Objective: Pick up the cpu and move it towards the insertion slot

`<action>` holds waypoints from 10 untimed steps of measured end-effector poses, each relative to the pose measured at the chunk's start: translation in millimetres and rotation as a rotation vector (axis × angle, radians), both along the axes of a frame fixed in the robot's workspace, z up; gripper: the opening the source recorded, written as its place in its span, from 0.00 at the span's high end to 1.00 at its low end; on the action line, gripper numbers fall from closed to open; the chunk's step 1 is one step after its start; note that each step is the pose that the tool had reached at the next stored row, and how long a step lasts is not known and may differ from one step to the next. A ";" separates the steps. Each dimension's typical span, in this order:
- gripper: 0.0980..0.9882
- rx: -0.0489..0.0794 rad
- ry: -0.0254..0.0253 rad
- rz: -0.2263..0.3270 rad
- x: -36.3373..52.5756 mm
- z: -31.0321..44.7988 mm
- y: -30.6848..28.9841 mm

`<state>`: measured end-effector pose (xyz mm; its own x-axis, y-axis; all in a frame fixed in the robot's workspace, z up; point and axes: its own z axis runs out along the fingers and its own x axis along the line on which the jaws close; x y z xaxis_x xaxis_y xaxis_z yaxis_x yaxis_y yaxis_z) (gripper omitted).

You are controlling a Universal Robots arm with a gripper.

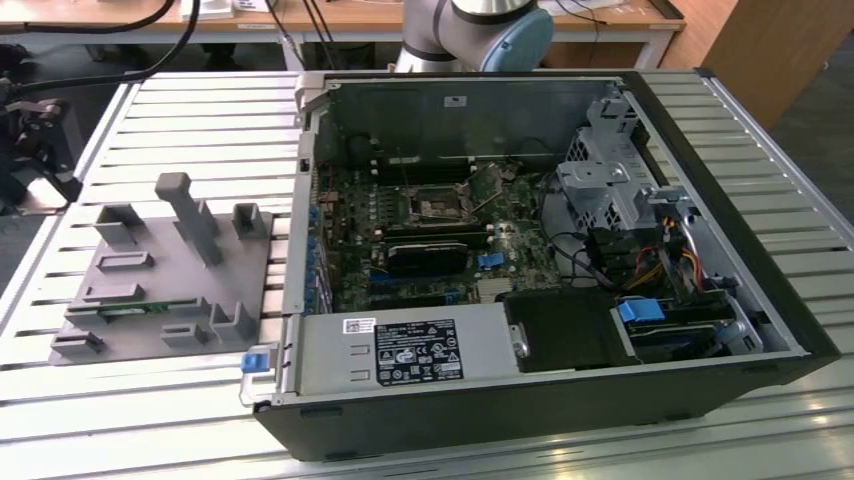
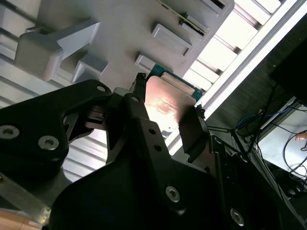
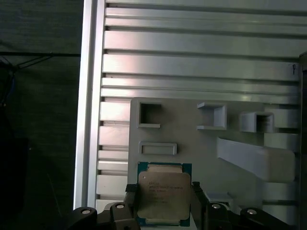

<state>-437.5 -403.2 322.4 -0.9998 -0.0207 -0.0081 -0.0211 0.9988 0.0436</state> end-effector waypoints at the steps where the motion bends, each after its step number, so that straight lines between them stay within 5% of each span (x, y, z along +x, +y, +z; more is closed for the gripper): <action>1: 0.52 0.000 0.0000 0.000 0.0 0.8 0.0; 10: 0.52 0.000 0.0000 0.000 0.0 11.0 0.1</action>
<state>-437.5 -403.2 333.3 -0.9998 -0.0208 -0.0081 -0.0211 0.9988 0.0436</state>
